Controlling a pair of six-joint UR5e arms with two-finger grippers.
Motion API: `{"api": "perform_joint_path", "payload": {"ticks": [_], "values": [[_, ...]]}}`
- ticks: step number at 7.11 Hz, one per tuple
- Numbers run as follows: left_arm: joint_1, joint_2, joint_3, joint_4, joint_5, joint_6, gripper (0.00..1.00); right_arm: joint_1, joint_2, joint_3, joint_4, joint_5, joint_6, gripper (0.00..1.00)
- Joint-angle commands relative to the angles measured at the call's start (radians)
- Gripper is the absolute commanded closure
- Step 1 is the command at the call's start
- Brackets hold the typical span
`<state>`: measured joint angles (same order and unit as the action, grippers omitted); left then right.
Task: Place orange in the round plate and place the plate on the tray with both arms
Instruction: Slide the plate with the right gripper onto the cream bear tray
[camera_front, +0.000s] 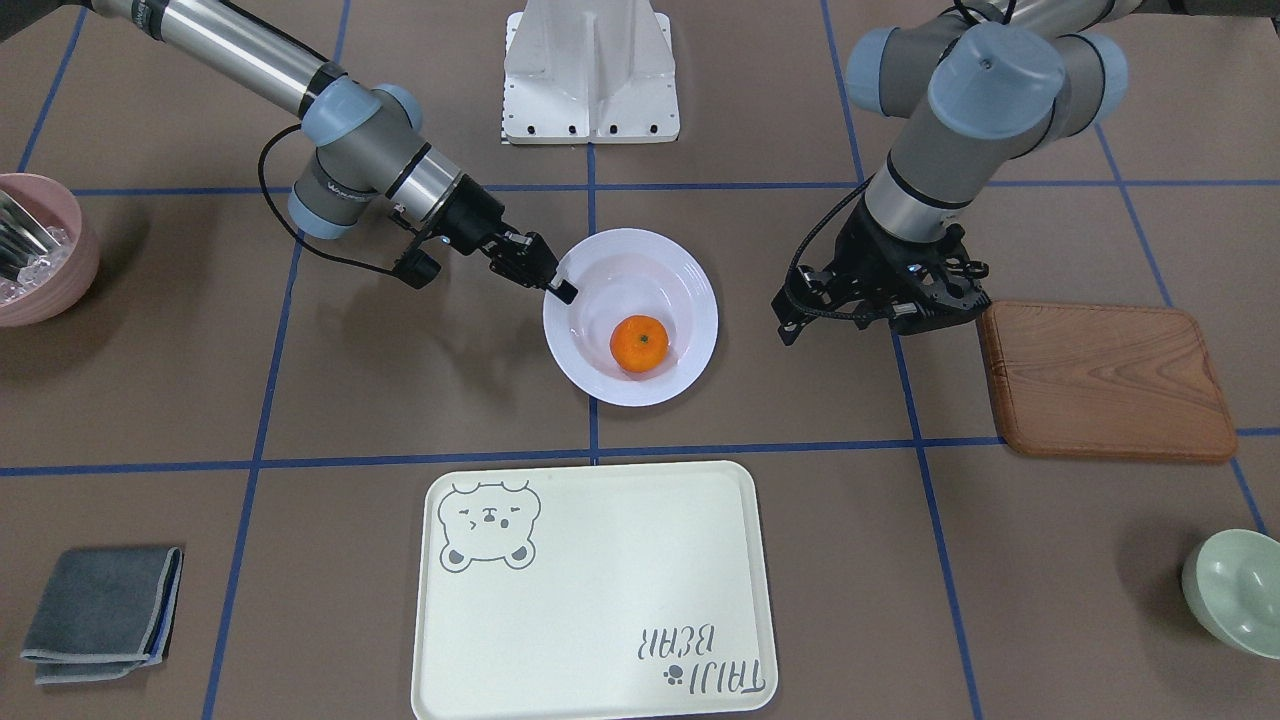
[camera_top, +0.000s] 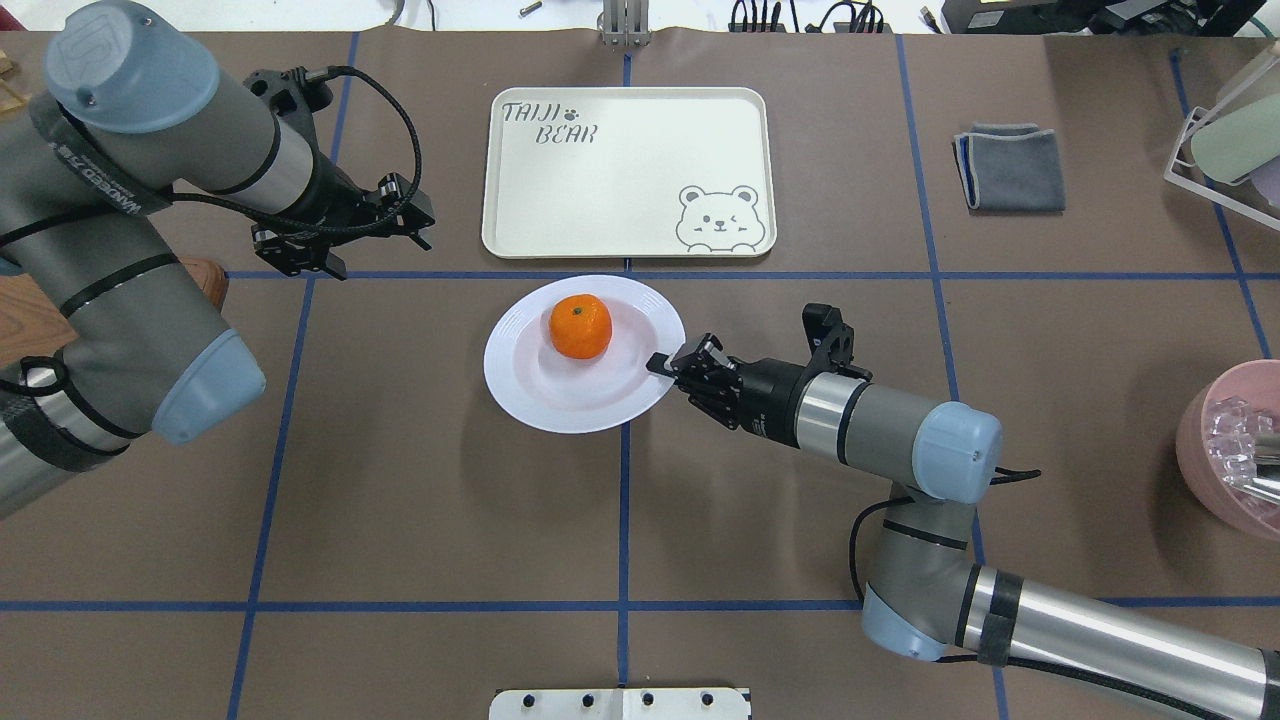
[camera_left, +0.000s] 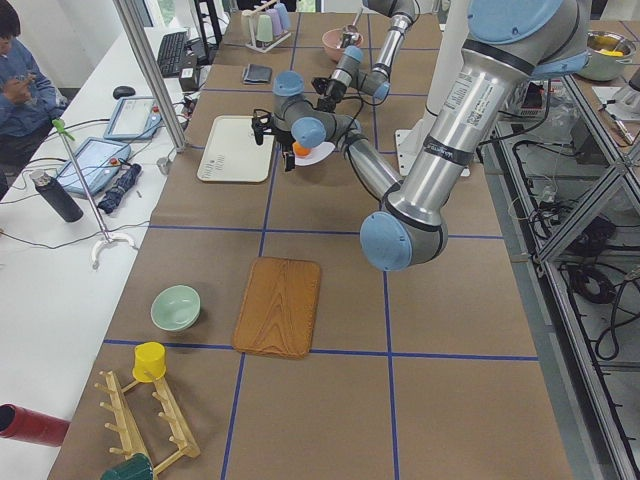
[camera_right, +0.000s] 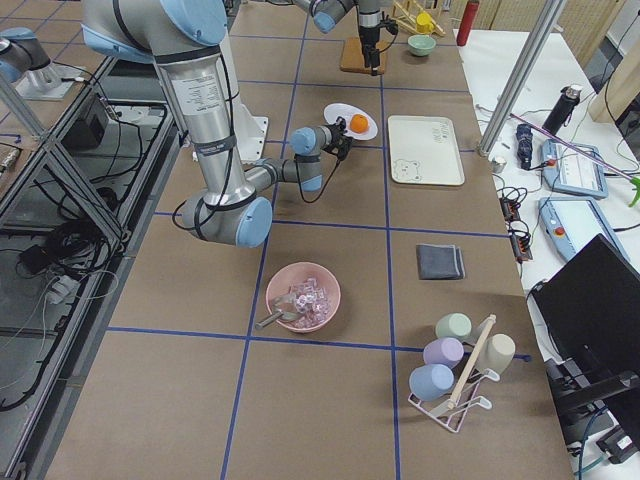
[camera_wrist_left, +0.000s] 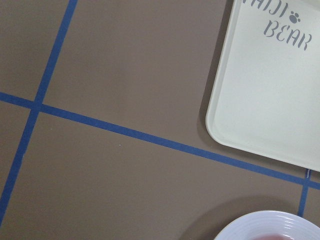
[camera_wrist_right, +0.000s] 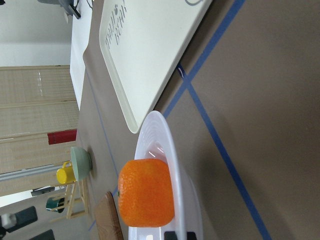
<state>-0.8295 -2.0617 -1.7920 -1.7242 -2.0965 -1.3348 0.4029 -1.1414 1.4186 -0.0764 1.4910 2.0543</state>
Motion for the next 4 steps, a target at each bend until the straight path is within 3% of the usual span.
{"api": "perform_joint_path", "payload": {"ticks": [1, 2, 4], "values": [[-0.005, 0.002, -0.006, 0.0, -0.005, 0.0, 0.02, 0.02, 0.003, -0.004, 0.035, -0.107, 0.024, 1.0], [-0.009, 0.006, -0.016, 0.0, -0.005, 0.0, 0.02, 0.045, 0.008, -0.024, 0.026, -0.151, 0.044, 1.0], [-0.01, 0.055, -0.07, 0.002, -0.007, -0.001, 0.02, 0.071, 0.162, -0.235, 0.0, -0.253, 0.072, 1.0]]}}
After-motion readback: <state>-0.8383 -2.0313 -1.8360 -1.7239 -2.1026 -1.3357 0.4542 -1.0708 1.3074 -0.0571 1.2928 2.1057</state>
